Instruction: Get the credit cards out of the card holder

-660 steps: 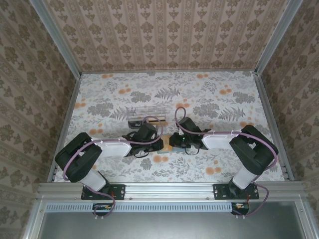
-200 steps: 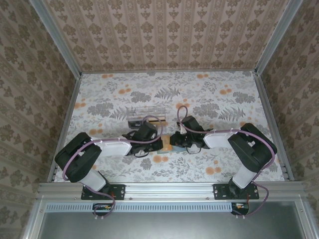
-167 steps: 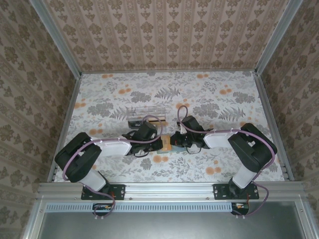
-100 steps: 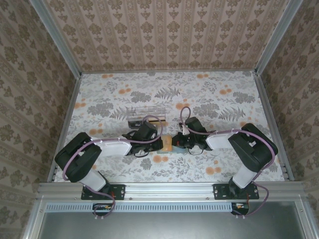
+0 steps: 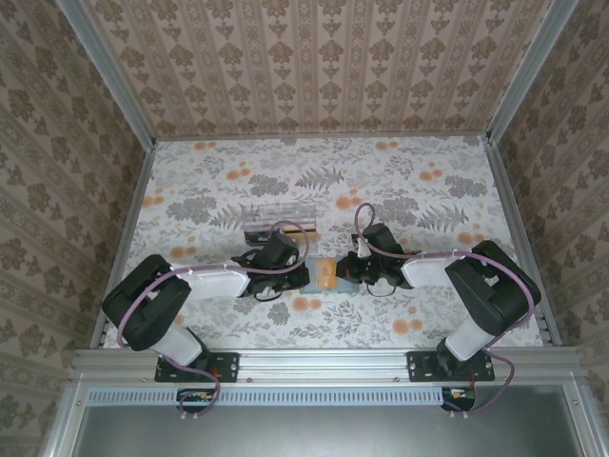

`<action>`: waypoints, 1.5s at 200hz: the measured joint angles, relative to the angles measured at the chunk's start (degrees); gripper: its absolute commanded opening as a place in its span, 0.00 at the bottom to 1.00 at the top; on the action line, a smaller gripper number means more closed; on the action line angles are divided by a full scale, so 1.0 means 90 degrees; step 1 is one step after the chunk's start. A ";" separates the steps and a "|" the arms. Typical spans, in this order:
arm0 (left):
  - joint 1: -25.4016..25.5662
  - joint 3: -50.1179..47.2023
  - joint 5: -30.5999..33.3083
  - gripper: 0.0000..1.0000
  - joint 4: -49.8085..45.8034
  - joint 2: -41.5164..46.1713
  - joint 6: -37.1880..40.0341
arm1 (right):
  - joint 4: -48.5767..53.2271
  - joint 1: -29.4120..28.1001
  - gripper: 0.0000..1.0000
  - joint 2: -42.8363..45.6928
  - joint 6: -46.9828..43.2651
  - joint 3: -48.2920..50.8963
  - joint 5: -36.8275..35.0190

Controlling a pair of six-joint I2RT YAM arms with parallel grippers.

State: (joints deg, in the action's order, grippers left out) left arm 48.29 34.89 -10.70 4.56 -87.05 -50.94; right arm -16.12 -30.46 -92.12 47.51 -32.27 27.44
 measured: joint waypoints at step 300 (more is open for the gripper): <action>-0.0306 -0.0369 0.1200 1.00 -0.1897 0.4449 0.0381 | 0.4600 -0.0376 0.00 0.2545 -0.2888 -0.2484 -0.1829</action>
State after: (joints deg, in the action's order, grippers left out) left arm 45.54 31.57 0.10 -12.51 -47.00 -47.51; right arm 25.28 -33.85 -69.21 21.52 -54.63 10.98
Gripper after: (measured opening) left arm 0.993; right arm 0.067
